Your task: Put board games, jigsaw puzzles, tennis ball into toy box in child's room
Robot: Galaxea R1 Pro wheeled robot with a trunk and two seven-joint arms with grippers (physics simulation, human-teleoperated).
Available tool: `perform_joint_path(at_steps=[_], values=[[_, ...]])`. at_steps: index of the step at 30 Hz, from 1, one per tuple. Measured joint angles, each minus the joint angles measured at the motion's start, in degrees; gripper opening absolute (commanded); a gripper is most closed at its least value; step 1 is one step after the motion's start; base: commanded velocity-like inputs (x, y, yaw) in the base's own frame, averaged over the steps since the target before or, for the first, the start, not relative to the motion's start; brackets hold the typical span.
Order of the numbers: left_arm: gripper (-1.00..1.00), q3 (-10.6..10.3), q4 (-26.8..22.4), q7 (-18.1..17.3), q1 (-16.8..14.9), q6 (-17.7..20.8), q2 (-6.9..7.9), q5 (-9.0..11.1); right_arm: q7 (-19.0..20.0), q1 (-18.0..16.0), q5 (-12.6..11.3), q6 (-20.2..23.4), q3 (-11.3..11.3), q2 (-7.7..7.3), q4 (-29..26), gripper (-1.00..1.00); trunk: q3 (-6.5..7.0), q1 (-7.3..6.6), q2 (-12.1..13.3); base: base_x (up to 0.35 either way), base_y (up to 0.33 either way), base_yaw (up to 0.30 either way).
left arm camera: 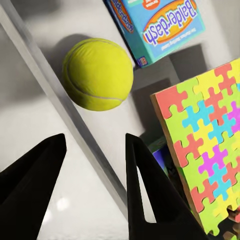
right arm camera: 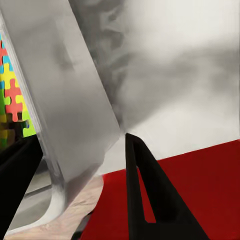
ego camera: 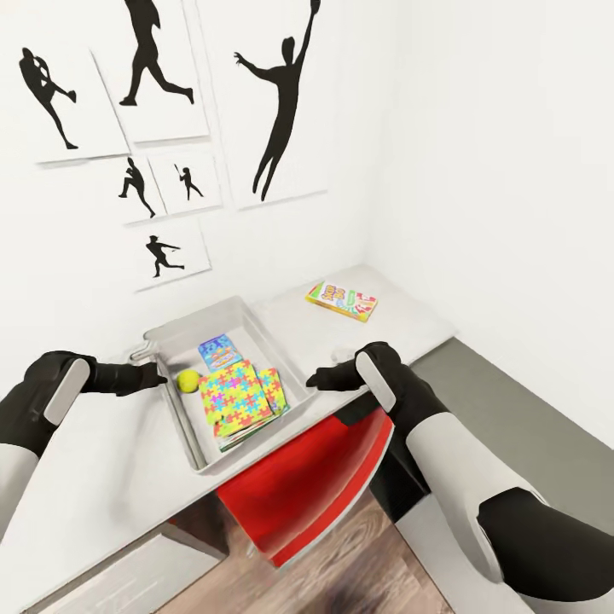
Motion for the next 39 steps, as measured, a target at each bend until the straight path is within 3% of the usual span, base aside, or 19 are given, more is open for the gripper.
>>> perform_joint_path(at_steps=[11,39], values=[[-1.00,-0.05,0.00,-0.07,0.00,0.00,0.89,0.36,0.00,0.00,0.19,0.00,-0.06,0.13,-0.01,-1.00,0.00,-0.02,-0.01,-0.187,0.235,0.000],[-1.00,0.06,-0.01,-0.10,0.00,0.01,1.15,0.36,0.00,0.00,0.21,0.02,-0.14,0.28,-0.08,-1.00,0.00,-0.01,0.00,-0.123,0.275,0.000]])
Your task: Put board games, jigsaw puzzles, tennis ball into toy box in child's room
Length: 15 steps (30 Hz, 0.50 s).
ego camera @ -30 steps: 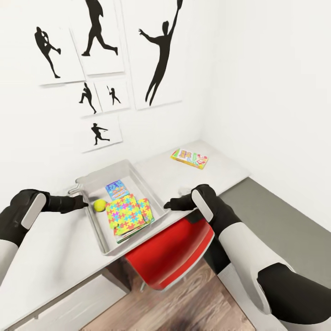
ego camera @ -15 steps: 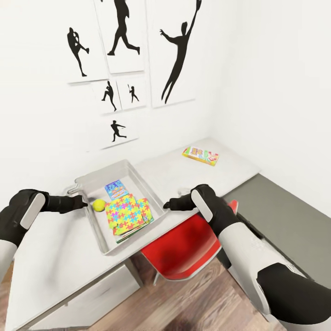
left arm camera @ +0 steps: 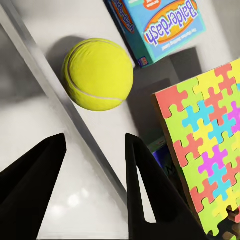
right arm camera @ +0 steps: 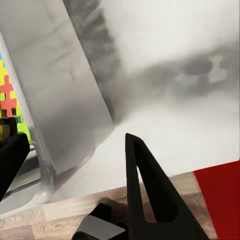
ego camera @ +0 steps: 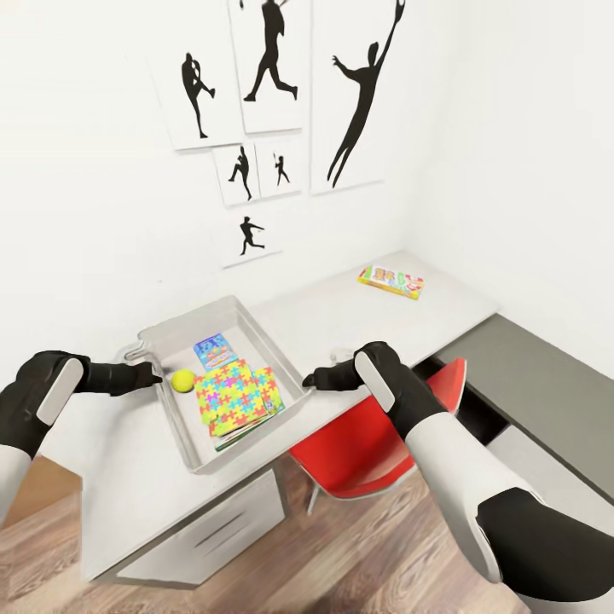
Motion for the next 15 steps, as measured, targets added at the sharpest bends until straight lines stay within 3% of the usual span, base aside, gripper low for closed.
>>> perform_joint_path(at_steps=[15], values=[[-1.00,-0.01,0.00,-0.06,0.00,0.00,0.46,0.16,0.01,0.00,-0.14,0.06,-0.03,0.19,-0.10,-1.00,0.00,0.00,0.00,-0.158,0.273,0.000]])
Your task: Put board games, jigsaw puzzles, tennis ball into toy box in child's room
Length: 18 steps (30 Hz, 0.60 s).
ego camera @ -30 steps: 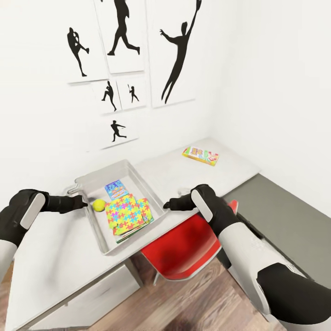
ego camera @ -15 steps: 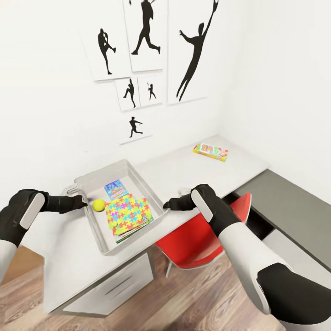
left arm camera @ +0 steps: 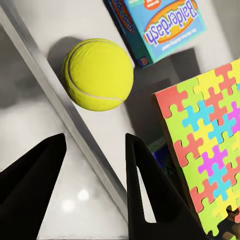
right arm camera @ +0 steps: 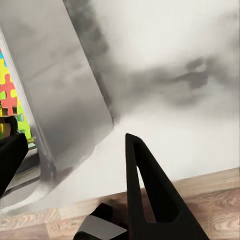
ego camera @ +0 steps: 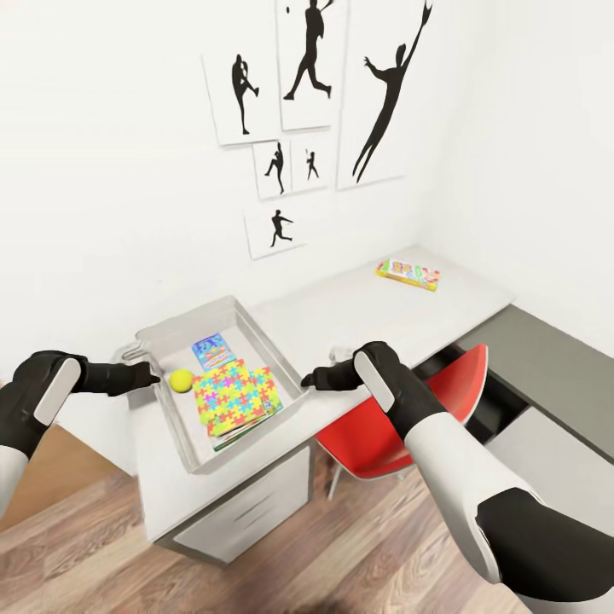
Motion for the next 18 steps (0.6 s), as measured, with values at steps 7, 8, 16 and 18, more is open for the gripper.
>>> perform_joint_path(at_steps=[7,8,16,18], values=[[-1.00,0.01,0.00,-0.07,0.00,0.00,0.09,-0.05,0.00,0.00,-0.04,0.01,0.01,0.13,0.00,-1.00,0.00,0.00,0.00,-0.162,0.270,0.000],[-1.00,0.01,0.00,-0.07,-0.01,0.00,0.09,-0.05,0.00,0.00,-0.05,0.00,0.01,0.14,0.00,-1.00,0.00,0.00,0.00,-0.177,0.261,0.000],[-1.00,0.03,0.00,-0.17,0.00,-0.03,0.08,-0.09,0.01,-0.02,-0.26,0.01,0.04,0.16,0.07,-1.00,-0.06,-0.02,-0.02,-0.070,0.086,0.000],[-1.00,0.02,-0.01,-0.19,-0.02,-0.02,0.11,0.00,0.01,-0.02,-0.22,0.01,0.06,0.15,0.08,-1.00,-0.17,-0.02,-0.02,-0.006,0.007,0.000]])
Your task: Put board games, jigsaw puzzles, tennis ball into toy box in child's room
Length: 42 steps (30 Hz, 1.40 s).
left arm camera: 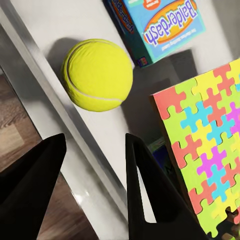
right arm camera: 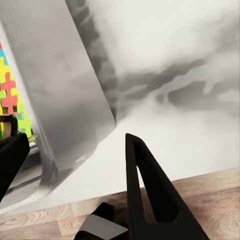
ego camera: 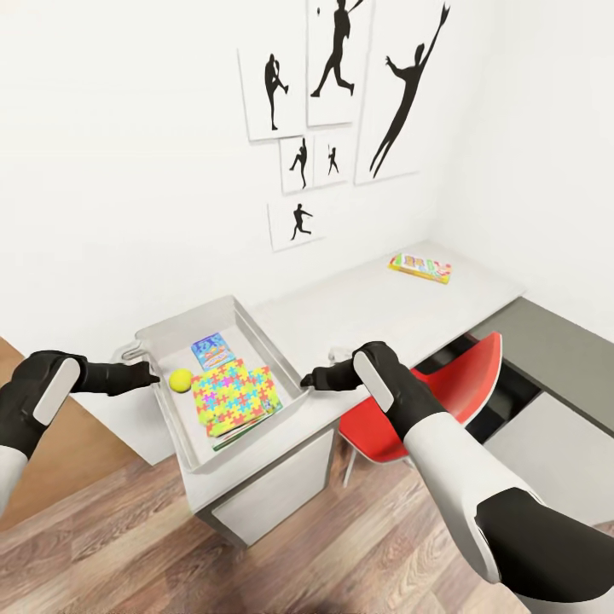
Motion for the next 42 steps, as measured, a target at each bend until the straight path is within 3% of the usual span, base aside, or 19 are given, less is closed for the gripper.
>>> perform_joint_path(at_steps=[13,29,30,31,42], values=[[-1.00,0.00,-0.03,-0.01,-0.06,0.01,0.00,1.27,0.10,-0.02,-0.90,0.08,-0.16,-0.25,-0.02,-1.00,-1.00,-0.01,-0.03,-0.001,0.001,0.000],[-1.00,0.02,-0.05,-0.01,-0.06,0.02,0.01,1.35,0.09,-0.01,-0.90,0.09,-0.12,-0.21,-0.02,-1.00,-1.10,-0.02,-0.04,0.000,0.000,0.000],[1.00,0.01,-0.05,-0.01,-0.07,0.02,0.01,1.34,0.07,-0.02,-0.82,0.08,-0.10,-0.19,-0.02,-1.00,-1.09,-0.02,-0.04,0.000,0.000,0.000],[1.00,-0.01,0.01,0.10,0.00,-0.03,-0.02,-0.19,0.09,-0.02,-1.01,0.09,-0.08,-0.17,-0.03,1.00,-1.12,0.00,-0.01,0.000,0.000,0.000],[1.00,0.13,0.00,0.07,0.01,-0.03,0.08,-0.38,0.09,0.00,-0.48,0.07,-0.31,-0.35,-0.07,1.00,-1.13,0.00,0.00,0.000,0.000,0.000]])
